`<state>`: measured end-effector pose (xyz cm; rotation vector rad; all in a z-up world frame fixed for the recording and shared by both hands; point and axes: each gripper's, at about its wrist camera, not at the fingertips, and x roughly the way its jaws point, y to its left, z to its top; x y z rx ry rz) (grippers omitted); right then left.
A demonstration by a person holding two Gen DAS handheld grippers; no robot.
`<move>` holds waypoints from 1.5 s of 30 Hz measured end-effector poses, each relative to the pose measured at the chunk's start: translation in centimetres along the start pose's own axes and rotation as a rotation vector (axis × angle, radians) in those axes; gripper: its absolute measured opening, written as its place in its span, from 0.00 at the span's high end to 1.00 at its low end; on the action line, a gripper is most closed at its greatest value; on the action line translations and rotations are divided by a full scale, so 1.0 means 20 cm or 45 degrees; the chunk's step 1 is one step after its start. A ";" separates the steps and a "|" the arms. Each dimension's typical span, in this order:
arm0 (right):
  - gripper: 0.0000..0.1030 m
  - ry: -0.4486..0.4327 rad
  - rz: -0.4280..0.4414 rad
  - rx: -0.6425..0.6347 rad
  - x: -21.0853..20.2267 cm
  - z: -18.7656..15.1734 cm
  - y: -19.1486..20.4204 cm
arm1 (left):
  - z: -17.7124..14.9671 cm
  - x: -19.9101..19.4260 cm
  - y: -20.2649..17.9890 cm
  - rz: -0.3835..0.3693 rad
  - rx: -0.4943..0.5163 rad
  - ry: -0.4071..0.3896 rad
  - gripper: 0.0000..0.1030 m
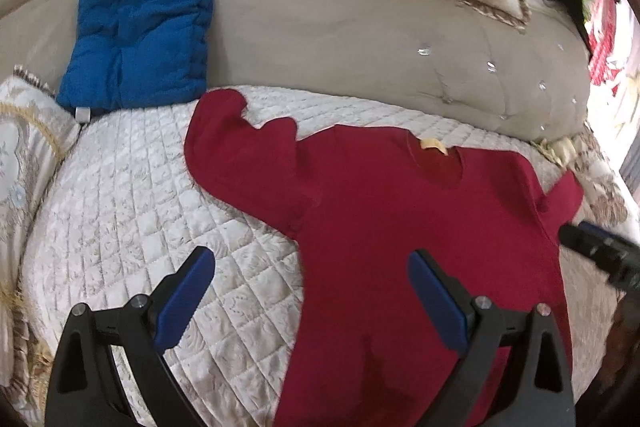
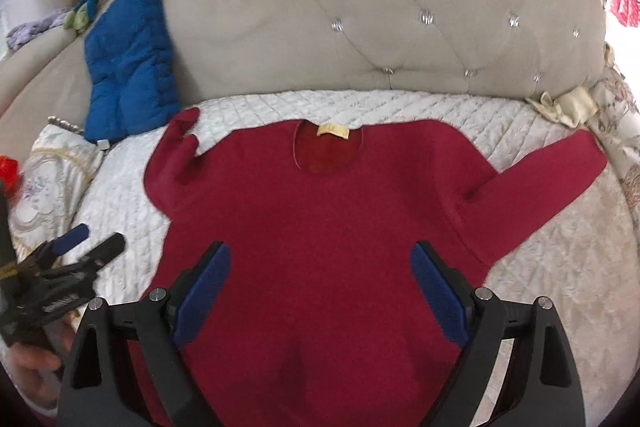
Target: Fold small clothes
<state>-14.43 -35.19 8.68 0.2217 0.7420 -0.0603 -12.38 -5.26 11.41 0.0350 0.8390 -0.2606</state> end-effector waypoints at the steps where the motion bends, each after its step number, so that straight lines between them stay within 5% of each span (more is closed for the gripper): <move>1: 0.28 0.007 -0.008 -0.001 0.05 -0.01 0.00 | 0.00 0.02 0.02 0.003 -0.012 0.009 0.04; 17: 0.32 0.097 -0.046 -0.070 0.42 -0.06 0.10 | 0.18 0.27 0.42 0.088 -0.244 0.043 0.04; 45: 0.32 0.102 -0.020 -0.095 0.50 -0.05 0.18 | 0.35 0.53 0.65 0.193 -0.275 0.052 0.04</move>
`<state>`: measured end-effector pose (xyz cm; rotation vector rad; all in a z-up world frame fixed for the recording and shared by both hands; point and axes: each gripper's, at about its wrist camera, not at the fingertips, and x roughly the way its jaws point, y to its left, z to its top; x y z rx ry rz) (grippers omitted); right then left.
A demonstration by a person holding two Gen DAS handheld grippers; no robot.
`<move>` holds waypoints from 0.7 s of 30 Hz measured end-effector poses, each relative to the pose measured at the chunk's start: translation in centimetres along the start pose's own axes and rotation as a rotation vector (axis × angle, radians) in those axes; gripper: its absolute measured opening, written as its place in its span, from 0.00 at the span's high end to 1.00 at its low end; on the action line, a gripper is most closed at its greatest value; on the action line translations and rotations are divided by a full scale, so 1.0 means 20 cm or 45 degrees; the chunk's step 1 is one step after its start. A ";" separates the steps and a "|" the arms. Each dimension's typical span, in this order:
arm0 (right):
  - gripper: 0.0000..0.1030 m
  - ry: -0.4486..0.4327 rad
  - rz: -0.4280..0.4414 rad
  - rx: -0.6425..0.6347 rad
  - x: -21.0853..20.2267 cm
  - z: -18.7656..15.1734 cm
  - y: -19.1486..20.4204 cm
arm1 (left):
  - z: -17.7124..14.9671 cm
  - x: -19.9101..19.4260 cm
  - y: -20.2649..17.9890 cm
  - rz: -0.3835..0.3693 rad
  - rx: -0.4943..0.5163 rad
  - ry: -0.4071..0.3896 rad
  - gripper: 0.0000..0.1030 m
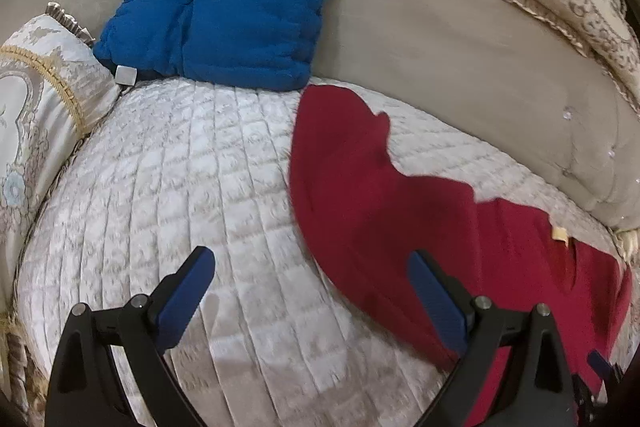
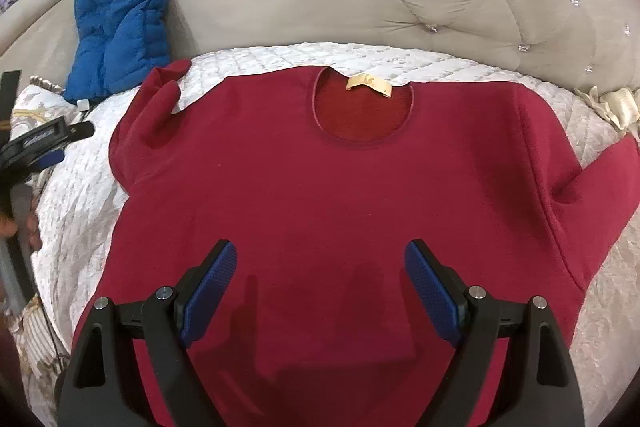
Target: Fold small clothes
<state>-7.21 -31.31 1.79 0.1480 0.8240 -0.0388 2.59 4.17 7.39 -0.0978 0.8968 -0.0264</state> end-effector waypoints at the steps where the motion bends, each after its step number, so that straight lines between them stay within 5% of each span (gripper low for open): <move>1: 0.32 -0.002 0.002 -0.004 0.00 0.00 0.00 | 0.01 0.01 0.01 -0.002 -0.003 -0.003 0.04; 8: 0.32 -0.004 0.008 -0.018 0.02 0.00 0.01 | 0.18 0.18 0.10 -0.030 -0.155 -0.001 0.04; 15: 0.32 0.020 0.052 -0.006 0.02 -0.02 0.01 | 0.37 0.52 0.19 0.016 -0.307 0.100 0.27; 19: 0.32 0.041 0.064 -0.007 0.04 -0.03 0.01 | 0.37 0.66 0.14 0.050 -0.263 0.150 0.36; 20: 0.32 0.045 0.064 -0.009 0.04 -0.03 0.01 | 0.37 0.65 0.10 0.048 -0.207 0.121 0.52; 21: 0.32 0.049 0.062 -0.011 0.04 -0.04 0.01 | 0.37 0.66 0.07 -0.008 -0.149 0.114 0.79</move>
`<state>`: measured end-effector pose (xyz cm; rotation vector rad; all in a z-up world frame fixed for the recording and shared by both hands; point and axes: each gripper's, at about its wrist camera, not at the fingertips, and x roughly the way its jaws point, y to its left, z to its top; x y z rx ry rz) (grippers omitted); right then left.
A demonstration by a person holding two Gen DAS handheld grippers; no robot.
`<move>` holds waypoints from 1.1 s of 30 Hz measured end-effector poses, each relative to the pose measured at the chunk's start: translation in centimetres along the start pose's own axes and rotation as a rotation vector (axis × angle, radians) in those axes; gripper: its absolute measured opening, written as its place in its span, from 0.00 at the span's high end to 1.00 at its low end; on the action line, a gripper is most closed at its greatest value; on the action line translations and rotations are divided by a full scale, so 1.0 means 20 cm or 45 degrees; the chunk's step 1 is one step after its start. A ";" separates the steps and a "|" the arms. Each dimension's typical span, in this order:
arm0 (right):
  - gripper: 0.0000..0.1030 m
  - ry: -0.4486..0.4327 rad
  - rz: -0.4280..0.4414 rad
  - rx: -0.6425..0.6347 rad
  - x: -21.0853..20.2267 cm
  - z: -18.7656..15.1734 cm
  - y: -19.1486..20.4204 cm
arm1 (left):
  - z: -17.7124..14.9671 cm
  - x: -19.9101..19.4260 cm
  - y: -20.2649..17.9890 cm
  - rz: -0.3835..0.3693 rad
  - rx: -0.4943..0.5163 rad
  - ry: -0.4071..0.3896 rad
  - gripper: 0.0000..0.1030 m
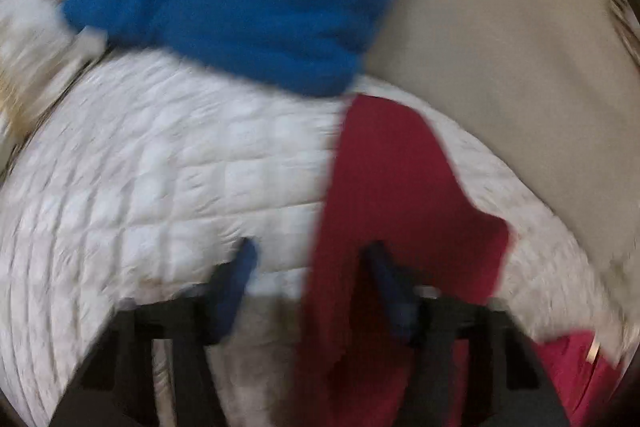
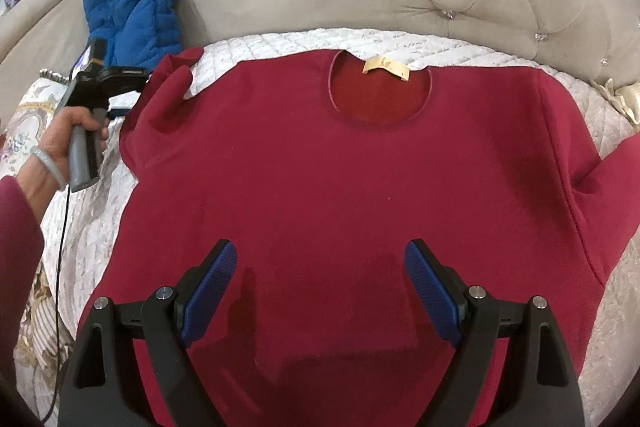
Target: Fold small clothes
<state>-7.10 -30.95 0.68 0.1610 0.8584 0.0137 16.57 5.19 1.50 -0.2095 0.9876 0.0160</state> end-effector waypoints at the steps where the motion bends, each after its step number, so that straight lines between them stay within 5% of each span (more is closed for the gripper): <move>1: 0.32 0.002 -0.002 0.001 0.00 0.00 0.00 | 0.00 0.00 -0.01 -0.036 0.018 0.005 0.83; 3: 0.32 0.007 -0.010 0.009 0.01 -0.01 -0.01 | 0.01 0.00 0.00 -0.044 0.022 0.012 0.93; 7: 0.32 0.002 -0.002 0.028 -0.02 -0.01 -0.03 | 0.04 -0.17 0.04 -0.234 -0.041 -0.028 0.93; 12: 0.32 -0.040 -0.015 0.069 -0.08 0.01 -0.10 | -0.06 -0.66 -0.21 -0.458 0.229 -0.190 0.93; 17: 0.32 -0.096 -0.042 0.135 -0.19 0.02 -0.19 | -0.35 -1.06 -0.56 -0.671 0.487 -0.285 0.93; 22: 0.32 -0.139 -0.085 0.215 -0.29 0.02 -0.34 | -0.81 -1.09 -0.84 -0.798 0.659 -0.134 0.92; 24: 0.32 -0.146 -0.113 0.246 -0.31 0.01 -0.40 | -1.00 -1.00 -0.92 -0.759 0.741 -0.057 0.69; 28: 0.32 -0.112 -0.113 0.299 -0.32 0.02 -0.50 | -1.08 -0.89 -0.88 -0.728 0.707 0.110 0.45; 33: 0.32 -0.093 -0.028 0.325 -0.29 0.10 -0.56 | -1.00 -0.95 -0.63 -0.574 0.636 -0.016 0.19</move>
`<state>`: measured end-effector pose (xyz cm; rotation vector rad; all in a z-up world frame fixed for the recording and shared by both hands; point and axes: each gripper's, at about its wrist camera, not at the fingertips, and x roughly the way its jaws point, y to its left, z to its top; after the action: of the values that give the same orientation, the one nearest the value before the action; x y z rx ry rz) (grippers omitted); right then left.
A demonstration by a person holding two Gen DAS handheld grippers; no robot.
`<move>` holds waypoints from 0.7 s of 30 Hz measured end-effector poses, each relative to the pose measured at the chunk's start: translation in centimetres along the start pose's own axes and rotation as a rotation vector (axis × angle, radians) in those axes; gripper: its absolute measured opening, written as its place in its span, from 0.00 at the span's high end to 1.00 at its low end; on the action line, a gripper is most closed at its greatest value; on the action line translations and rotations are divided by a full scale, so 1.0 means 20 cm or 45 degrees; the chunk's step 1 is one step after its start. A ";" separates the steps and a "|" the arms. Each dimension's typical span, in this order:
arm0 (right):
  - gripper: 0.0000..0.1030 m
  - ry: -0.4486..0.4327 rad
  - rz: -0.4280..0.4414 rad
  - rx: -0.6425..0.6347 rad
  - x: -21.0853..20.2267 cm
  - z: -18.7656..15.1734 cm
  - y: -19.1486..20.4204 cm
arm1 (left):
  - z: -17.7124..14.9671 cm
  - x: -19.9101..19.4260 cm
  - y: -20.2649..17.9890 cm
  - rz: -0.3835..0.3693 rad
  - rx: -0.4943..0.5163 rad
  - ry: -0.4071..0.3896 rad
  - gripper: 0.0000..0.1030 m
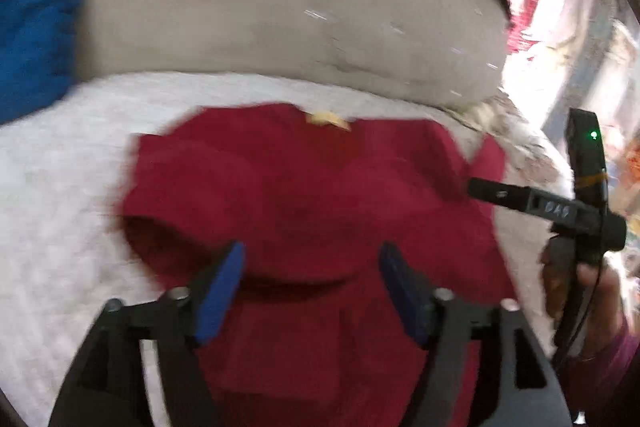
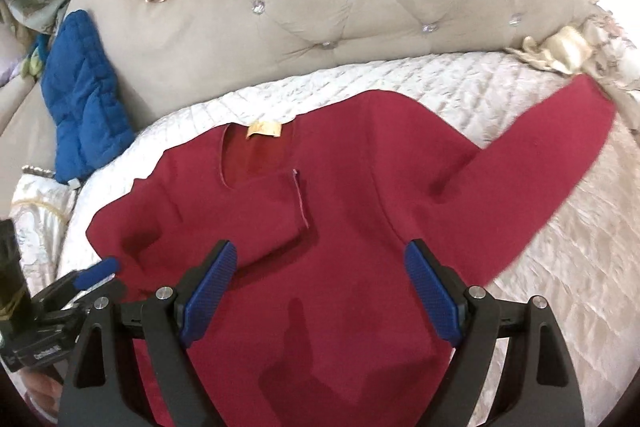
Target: Fold small clothes
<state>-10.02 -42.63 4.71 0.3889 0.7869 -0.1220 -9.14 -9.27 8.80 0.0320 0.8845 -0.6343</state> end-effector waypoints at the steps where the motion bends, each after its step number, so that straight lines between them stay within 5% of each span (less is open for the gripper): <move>1: 0.32 0.001 -0.002 0.008 0.02 0.01 -0.01 | 0.00 -0.03 0.05 0.057 -0.011 -0.017 0.18; 6: 0.39 0.019 0.022 -0.055 0.19 0.09 0.04 | -0.06 -0.05 0.30 0.266 -0.126 0.044 0.17; 8: 0.58 0.079 0.019 -0.121 0.31 0.11 0.10 | -0.08 -0.03 0.35 0.318 -0.161 0.070 0.17; 9: 0.86 0.114 0.005 -0.154 0.38 0.12 0.12 | -0.08 0.00 0.36 0.340 -0.171 0.084 0.17; 10: 1.00 0.152 0.009 -0.180 0.44 0.11 0.15 | -0.09 0.02 0.36 0.359 -0.175 0.093 0.17; 16: 1.00 -0.060 0.018 -0.247 0.17 0.13 0.14 | -0.08 0.12 0.40 0.457 -0.204 0.084 0.17; 21: 1.00 -0.156 -0.260 -0.172 -0.01 0.16 -0.10 | -0.08 0.17 0.49 0.459 -0.327 0.072 0.17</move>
<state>-8.44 -45.72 6.26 0.1704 0.7079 -0.2799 -3.48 -2.46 3.11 -0.0220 0.9799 -0.1817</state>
